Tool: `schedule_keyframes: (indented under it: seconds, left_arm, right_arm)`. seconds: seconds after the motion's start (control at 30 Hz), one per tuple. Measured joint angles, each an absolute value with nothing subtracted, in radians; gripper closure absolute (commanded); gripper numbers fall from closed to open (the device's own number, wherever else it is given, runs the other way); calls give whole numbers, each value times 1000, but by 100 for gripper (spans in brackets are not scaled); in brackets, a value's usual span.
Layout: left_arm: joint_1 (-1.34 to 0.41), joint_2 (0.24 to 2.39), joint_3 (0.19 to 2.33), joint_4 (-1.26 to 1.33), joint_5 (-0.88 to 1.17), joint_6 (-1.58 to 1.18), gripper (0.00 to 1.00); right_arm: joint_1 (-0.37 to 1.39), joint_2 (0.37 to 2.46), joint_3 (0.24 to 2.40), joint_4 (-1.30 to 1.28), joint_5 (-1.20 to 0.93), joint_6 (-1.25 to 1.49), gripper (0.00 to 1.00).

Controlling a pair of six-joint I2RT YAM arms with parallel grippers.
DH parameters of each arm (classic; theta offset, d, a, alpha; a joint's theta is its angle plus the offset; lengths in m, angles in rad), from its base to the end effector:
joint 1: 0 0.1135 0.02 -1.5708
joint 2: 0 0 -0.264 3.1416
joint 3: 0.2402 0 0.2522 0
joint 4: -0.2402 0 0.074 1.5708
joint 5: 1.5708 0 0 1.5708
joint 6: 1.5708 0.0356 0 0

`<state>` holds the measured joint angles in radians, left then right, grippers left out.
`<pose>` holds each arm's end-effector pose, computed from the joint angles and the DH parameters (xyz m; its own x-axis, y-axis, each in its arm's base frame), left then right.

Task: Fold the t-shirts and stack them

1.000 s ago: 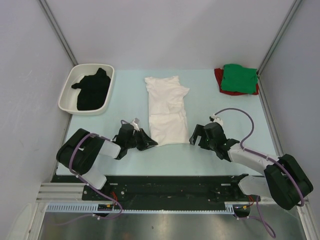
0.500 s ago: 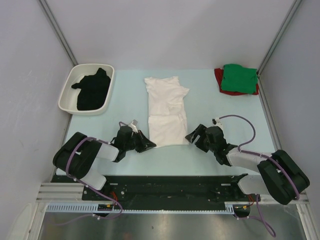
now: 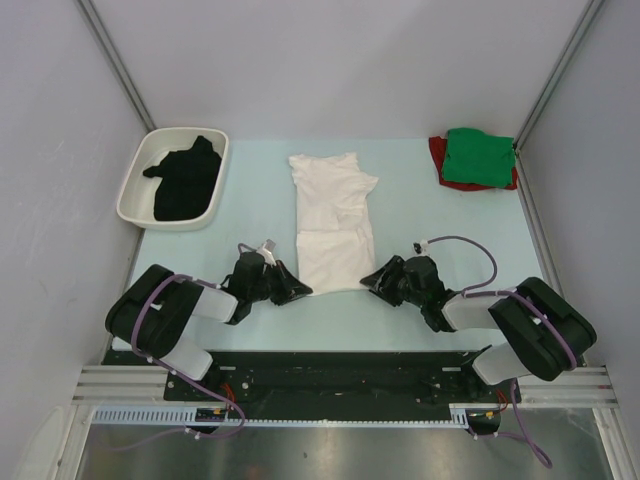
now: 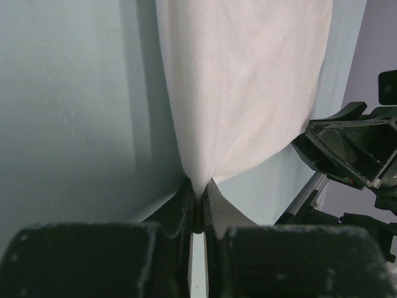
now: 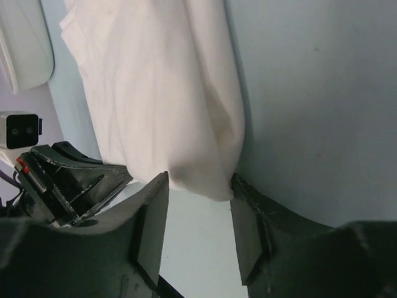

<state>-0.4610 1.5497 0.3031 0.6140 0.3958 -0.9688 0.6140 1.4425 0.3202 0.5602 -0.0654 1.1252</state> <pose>0.2048 -0.1171 0.1012 -0.8677 -0.4181 -0.2688 -0.0463 0.6064 -0.7938 0.1942 0.1397 0.1222 -0.7473 0.5749 -0.3333 0.1258 0.6149 0.7785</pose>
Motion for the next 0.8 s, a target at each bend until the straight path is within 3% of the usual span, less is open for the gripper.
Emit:
schedule_keyframes:
  seconds: [0.07, 0.47, 0.53, 0.73, 0.8]
  left_arm:
    - [-461, 1550, 303, 614, 396, -969, 91]
    - [-461, 1505, 283, 578, 395, -958, 91]
    - [-461, 1501, 281, 575, 395, -957, 91]
    - [-461, 1498, 280, 570, 395, -957, 90]
    - [-461, 1498, 280, 570, 395, -957, 91]
  right_arm:
    - [613, 1444, 316, 550, -65, 1125, 64]
    - [577, 1439, 310, 530, -68, 1124, 64]
    - [572, 1442, 310, 534, -69, 1124, 69]
    - [584, 1481, 310, 564, -63, 1125, 100]
    - [601, 1488, 310, 571, -53, 1127, 100]
